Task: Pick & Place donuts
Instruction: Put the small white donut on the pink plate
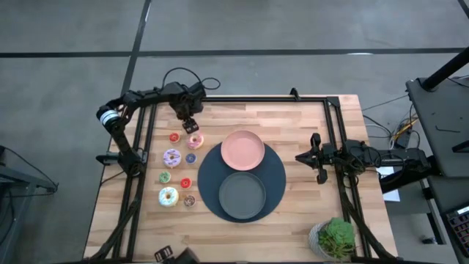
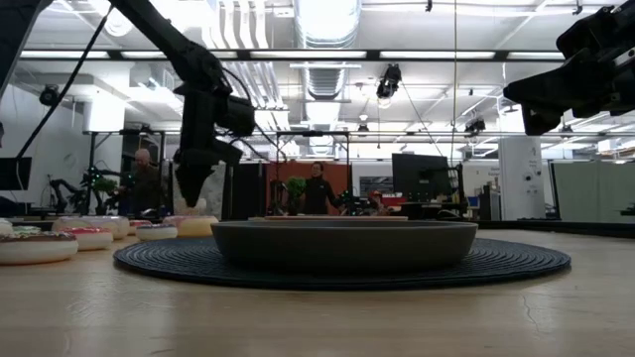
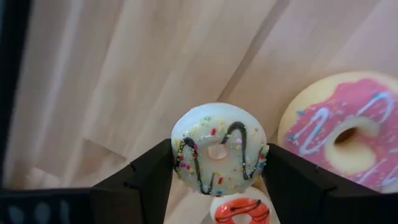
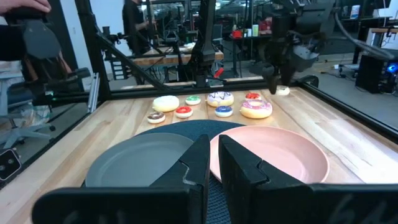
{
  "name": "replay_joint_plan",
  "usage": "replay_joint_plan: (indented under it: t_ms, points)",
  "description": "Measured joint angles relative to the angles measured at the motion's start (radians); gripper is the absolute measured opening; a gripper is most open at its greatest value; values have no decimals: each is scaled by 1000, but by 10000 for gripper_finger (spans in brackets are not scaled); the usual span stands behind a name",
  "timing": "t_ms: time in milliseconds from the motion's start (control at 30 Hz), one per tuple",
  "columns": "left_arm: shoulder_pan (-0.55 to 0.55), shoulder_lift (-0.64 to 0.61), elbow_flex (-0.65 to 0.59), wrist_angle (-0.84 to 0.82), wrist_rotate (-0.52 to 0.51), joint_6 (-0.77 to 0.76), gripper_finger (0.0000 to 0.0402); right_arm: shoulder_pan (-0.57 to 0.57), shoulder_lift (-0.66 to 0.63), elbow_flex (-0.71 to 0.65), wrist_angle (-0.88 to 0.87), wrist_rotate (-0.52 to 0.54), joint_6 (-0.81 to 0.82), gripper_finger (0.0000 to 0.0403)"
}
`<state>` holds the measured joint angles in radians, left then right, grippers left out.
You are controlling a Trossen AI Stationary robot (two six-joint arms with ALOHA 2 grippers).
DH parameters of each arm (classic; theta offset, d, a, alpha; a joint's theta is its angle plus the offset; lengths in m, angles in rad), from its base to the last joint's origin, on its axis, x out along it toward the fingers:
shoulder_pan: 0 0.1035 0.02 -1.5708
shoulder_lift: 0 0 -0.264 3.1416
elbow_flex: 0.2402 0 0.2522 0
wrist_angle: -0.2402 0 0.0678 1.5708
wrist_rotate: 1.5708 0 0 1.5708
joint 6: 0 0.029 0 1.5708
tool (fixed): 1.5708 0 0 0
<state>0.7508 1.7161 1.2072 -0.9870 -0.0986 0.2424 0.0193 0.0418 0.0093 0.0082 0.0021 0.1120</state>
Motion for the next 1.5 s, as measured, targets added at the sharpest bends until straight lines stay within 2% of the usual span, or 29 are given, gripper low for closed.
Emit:
replay_joint_plan:
  t_ms: [667,867,1500]
  points:
    - [-174,24,275,-34,43,-37,206,0,0,0,0,0,0,29]
    - [-235,83,360,-40,84,-52,206,0,0,0,0,0,0,29]
    - [-385,297,561,-39,87,-59,206,0,0,0,0,0,0,29]
